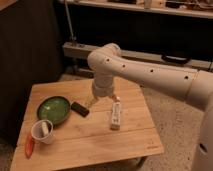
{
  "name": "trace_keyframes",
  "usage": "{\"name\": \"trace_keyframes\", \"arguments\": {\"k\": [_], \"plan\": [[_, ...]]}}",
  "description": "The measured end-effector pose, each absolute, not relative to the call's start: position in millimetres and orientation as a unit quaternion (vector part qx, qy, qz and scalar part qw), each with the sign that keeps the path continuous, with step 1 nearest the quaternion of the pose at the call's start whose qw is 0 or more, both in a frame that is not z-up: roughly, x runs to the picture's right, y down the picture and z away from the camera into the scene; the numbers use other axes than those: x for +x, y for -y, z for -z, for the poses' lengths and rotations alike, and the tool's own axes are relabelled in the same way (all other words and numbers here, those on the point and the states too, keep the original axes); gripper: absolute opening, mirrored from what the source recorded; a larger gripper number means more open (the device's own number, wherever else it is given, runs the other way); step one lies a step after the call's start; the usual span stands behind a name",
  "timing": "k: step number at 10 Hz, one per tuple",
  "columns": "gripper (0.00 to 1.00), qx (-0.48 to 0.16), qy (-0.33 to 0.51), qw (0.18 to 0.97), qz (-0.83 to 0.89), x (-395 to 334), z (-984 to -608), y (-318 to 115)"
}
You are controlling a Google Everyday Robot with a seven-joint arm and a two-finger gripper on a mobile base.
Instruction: Move the arm in a circular motion
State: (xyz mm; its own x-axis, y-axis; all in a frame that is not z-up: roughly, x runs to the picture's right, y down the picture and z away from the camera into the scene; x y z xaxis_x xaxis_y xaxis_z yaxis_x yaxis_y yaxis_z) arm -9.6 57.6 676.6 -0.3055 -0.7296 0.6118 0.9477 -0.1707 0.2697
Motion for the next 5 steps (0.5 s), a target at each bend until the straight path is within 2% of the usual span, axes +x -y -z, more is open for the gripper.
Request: {"name": "trace_keyframes", "arguments": {"k": [5], "plan": [[0.8, -0.18, 0.263, 0.622, 0.715, 97.6, -632.6, -43.4]]}}
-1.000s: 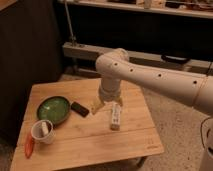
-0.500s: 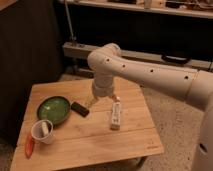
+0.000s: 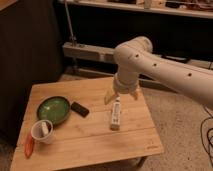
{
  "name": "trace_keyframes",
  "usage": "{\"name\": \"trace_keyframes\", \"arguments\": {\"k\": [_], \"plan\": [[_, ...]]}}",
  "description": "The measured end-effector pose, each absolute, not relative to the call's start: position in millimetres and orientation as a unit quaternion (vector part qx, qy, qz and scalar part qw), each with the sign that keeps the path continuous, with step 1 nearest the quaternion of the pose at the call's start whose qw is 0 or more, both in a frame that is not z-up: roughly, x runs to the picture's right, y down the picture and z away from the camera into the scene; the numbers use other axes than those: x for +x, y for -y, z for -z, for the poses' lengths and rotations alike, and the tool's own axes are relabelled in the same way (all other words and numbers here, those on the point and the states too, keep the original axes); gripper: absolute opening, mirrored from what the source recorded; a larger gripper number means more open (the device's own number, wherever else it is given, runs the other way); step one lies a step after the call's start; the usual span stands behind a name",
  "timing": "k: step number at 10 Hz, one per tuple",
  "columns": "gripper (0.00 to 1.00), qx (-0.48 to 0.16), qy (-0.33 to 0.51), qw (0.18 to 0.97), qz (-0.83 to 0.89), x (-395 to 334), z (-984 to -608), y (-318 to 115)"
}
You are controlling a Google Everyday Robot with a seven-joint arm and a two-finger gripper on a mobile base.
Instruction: Move the arm in a circular motion
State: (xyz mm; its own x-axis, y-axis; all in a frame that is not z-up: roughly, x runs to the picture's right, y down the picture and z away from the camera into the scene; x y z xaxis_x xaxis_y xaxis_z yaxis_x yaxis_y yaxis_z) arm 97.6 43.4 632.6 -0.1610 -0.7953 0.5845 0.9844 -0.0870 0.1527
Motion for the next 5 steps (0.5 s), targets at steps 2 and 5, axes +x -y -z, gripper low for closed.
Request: {"name": "trace_keyframes", "arguments": {"k": [2, 5], "plan": [[0.8, -0.21, 0.246, 0.634, 0.703, 126.9, -617.3, -47.3], [0.8, -0.262, 0.244, 0.643, 0.677, 140.3, -593.7, -69.2]]}}
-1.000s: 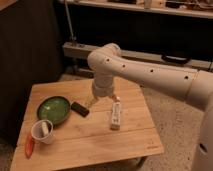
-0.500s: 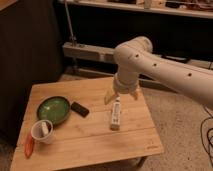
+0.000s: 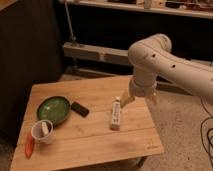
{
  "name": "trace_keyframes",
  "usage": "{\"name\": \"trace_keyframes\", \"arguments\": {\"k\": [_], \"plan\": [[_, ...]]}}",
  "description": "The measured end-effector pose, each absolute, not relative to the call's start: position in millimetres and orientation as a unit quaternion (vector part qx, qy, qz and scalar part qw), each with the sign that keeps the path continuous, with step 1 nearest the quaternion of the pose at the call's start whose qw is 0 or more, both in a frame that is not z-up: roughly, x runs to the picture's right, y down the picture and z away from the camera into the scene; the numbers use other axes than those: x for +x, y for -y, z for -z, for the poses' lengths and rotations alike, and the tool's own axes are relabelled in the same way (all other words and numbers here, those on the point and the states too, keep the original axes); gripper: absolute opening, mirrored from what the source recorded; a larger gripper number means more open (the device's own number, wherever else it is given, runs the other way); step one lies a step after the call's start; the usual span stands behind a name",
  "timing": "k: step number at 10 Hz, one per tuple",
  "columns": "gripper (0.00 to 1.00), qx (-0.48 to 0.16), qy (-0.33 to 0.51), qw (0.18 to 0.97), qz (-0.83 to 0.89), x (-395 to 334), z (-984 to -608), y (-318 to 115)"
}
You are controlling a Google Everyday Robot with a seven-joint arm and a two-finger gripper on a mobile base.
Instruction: Move the arm in a circular motion
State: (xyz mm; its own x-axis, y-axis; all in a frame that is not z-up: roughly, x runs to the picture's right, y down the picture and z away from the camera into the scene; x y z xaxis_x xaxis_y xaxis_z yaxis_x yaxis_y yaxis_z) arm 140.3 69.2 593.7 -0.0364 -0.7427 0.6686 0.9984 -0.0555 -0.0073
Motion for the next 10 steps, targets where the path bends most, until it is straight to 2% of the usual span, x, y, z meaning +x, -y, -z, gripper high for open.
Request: {"name": "trace_keyframes", "arguments": {"k": [3, 7, 10], "plan": [[0.8, -0.302, 0.272, 0.646, 0.646, 142.3, -560.8, -115.1], [0.8, -0.304, 0.311, 0.648, 0.626, 138.9, -532.1, -157.6], [0.8, -0.334, 0.34, 0.631, 0.612, 116.9, -506.2, -205.2]]}}
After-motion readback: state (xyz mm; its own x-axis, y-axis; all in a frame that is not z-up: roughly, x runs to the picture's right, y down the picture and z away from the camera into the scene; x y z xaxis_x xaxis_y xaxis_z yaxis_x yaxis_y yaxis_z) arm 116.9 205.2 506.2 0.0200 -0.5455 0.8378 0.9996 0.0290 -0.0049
